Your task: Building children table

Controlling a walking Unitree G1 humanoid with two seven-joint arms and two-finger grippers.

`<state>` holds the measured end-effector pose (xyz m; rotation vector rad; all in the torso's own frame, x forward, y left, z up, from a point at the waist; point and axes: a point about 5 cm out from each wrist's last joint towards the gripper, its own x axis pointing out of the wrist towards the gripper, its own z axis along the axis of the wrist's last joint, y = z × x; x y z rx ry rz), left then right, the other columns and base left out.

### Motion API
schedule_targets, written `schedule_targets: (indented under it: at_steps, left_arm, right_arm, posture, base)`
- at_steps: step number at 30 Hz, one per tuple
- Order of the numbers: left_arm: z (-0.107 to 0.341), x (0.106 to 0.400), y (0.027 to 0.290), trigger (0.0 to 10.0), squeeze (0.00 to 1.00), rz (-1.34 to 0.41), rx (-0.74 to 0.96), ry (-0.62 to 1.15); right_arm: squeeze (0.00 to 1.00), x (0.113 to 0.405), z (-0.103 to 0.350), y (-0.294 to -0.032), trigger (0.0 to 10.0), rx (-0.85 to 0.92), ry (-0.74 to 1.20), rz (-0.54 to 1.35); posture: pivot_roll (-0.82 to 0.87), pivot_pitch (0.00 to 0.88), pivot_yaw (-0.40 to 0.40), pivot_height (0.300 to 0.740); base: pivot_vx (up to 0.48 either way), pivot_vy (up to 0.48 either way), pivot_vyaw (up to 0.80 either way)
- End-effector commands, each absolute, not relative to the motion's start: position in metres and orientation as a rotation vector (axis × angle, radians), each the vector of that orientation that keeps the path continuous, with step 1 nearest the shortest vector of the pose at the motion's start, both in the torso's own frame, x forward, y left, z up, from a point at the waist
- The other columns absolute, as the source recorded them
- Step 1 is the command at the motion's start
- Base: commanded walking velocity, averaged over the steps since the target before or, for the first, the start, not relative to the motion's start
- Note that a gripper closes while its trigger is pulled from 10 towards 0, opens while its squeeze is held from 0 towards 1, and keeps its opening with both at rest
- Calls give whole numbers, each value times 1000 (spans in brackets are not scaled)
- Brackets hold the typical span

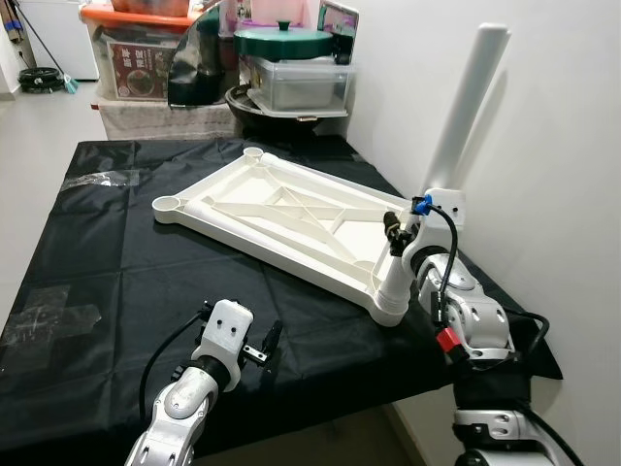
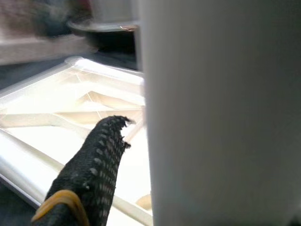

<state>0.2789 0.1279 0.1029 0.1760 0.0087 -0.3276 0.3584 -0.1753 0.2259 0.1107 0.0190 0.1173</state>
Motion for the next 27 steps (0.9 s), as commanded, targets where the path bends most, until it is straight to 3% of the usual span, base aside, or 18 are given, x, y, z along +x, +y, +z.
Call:
schedule_targets:
  at_steps: [1, 11, 12, 13, 14, 19, 22, 24, 27]
  left_arm:
    - [98, 276, 126, 10000, 0, -337, 175, 30]
    - [97, 277, 123, 10000, 0, -347, 173, 31]
    - [98, 278, 123, 10000, 0, -348, 173, 31]
    - [98, 278, 123, 10000, 0, -348, 173, 31]
    - [98, 278, 123, 10000, 0, -348, 173, 31]
    - [98, 278, 123, 10000, 0, -350, 175, 29]
    - [98, 278, 124, 10000, 0, -350, 177, 28]
    - [98, 278, 124, 10000, 0, -349, 178, 28]
    - [98, 278, 124, 10000, 0, -349, 178, 28]
  right_arm:
    - [0, 350, 259, -176, 10000, 133, -116, 385]
    - [0, 334, 253, -209, 10000, 3, -49, 727]
    - [0, 334, 246, -213, 5059, -4, -14, 758]
    - [0, 334, 246, -213, 5059, -4, -14, 758]
    - [0, 336, 240, -214, 0, 6, 3, 759]
    - [0, 345, 229, -212, 0, -11, 28, 681]
    - [0, 354, 223, -213, 0, -3, 51, 542]
    - [0, 366, 207, -221, 0, 61, 110, 158]
    - [0, 366, 200, -223, 0, 77, 135, 39]
  posture:
    - [73, 0, -122, 740]
    - [64, 0, -121, 740]
    - [64, 0, -121, 740]
    - [64, 0, -121, 740]
    - [65, 0, -123, 740]
    - [70, 0, -122, 740]
    - [74, 0, -122, 740]
    - [70, 0, -117, 740]
    - [70, 0, -117, 740]
  base:
    - [0, 0, 0]
    - [0, 0, 0]
    - [0, 0, 0]
    - [0, 0, 0]
    - [0, 0, 0]
    - [0, 0, 0]
    - [0, 0, 0]
    - [0, 0, 0]
    - [0, 0, 0]
